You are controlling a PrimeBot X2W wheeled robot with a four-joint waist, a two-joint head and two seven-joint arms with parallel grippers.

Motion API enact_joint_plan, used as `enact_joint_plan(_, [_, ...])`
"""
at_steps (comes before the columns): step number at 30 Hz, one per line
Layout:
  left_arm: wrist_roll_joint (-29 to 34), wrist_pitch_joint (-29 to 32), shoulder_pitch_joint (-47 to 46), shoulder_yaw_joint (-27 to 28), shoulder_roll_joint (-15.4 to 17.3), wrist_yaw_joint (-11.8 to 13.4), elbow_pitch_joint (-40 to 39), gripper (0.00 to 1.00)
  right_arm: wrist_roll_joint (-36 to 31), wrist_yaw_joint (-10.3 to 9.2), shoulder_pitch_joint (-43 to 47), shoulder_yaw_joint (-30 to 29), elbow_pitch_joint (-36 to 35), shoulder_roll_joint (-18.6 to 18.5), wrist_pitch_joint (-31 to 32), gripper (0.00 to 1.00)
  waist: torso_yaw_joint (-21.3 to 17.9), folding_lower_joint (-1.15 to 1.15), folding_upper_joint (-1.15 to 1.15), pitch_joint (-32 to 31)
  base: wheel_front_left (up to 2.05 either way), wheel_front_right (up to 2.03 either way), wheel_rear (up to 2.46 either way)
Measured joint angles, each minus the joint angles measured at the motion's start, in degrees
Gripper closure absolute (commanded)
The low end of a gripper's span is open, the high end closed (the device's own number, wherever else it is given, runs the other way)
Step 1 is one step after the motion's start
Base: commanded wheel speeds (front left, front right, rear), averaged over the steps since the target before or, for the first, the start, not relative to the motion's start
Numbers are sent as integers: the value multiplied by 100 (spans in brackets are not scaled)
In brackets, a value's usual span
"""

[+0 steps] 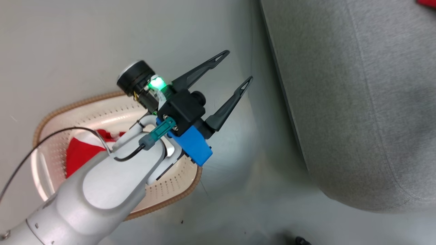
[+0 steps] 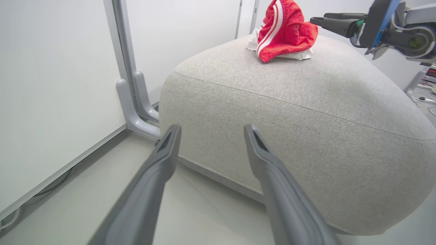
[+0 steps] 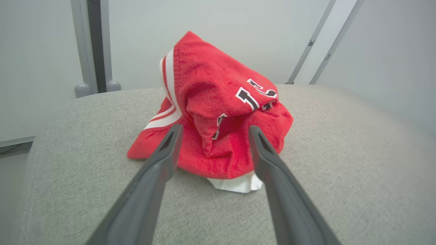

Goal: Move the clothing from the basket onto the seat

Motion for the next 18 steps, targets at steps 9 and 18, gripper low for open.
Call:
enact_joint_plan(9, [-426,-342,806,555,-149,333,467,0,57,0,1045,854,-1191,366,0,0,172,-2,0,-1121,0,0,0])
enact_joint_plan(18, [-255,-366,1759,1699,-285,531,225,0,213,0,1764,1833,-1681,605,0,0,546,-2,0,-2069,0,0,0])
